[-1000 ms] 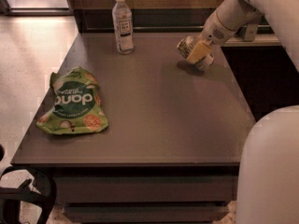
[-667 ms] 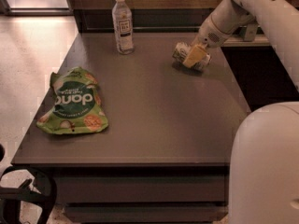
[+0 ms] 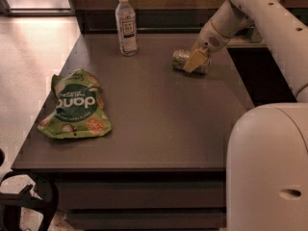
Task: Knock 7up can over
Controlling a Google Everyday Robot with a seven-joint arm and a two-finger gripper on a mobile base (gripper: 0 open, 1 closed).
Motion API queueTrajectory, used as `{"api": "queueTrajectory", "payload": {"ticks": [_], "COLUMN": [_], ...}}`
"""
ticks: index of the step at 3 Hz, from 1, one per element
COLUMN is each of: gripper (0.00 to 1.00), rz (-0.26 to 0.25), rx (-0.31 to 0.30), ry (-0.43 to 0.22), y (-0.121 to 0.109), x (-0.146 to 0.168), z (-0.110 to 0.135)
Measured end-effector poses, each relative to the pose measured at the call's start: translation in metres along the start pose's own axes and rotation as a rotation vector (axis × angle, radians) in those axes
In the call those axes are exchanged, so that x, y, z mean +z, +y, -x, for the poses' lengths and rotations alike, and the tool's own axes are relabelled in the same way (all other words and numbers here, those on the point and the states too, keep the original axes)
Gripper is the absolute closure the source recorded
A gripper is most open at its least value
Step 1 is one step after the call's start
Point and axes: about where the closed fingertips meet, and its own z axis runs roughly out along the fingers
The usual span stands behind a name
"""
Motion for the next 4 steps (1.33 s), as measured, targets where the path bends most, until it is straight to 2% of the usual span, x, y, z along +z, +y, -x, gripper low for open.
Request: {"api": "queueTrajectory", "payload": {"ticks": [3,4], "gripper": [0.18,0.0], "rz": [0.007,0.007], "rx": [0.0,0.0], "ry": [0.001,0.001], "y": [0.0,0.0], "x": [0.0044,0.0035], "z": [0.0016,0.0021]}}
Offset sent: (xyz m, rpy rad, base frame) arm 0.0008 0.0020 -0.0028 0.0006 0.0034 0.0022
